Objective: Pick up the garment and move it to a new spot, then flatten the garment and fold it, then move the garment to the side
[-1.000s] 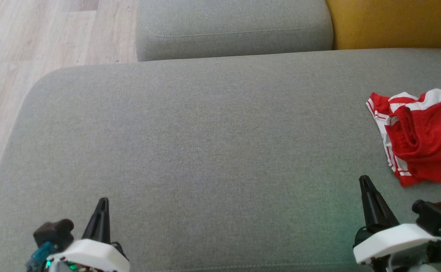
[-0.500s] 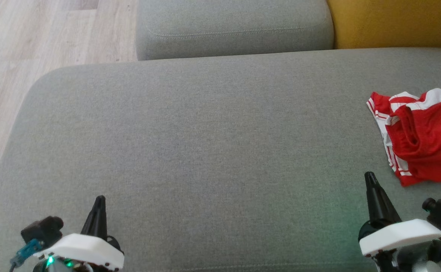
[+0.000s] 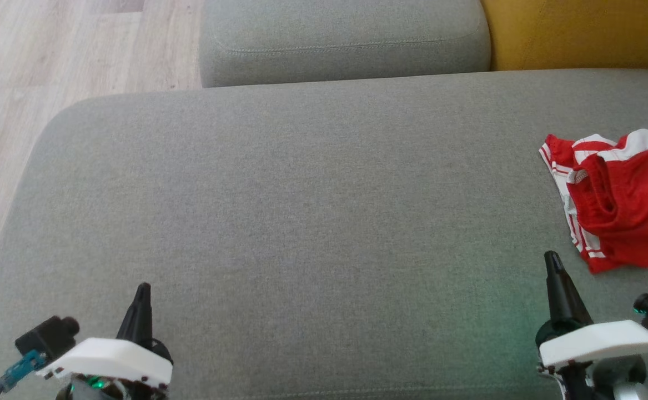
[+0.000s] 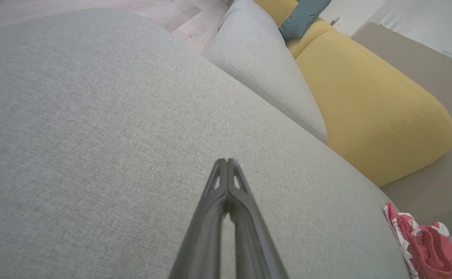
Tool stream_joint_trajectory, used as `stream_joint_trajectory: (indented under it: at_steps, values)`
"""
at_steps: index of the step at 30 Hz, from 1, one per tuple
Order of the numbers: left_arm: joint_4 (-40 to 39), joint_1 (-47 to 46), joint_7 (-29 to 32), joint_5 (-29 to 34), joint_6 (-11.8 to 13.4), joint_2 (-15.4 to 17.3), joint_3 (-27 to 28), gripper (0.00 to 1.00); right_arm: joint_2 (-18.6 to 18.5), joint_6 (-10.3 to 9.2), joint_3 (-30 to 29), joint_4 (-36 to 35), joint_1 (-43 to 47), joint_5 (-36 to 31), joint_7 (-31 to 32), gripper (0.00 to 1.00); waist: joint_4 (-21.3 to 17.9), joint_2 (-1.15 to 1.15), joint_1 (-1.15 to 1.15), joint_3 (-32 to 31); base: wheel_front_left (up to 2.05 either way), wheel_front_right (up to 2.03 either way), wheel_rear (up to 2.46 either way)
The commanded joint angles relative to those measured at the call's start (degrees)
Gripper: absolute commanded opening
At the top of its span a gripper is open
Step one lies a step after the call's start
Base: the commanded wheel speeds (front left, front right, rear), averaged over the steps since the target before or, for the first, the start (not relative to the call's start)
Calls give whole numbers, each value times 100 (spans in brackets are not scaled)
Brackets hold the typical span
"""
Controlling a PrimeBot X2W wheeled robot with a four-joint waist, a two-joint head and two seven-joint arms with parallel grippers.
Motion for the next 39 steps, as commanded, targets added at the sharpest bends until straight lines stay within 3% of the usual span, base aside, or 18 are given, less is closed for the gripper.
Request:
stream_joint_trajectory:
  at_steps: [1,39]
  values:
    - [-155,-366,42,-220,-85,29,175,0,-130,9,9,-146,-336,249,16,0,1,0,0,3,0,0,0]
    - [70,-704,559,-2612,-573,-230,789,0,-160,16,-189,329,-732,2839,126,0,12,0,0,46,0,0,0]
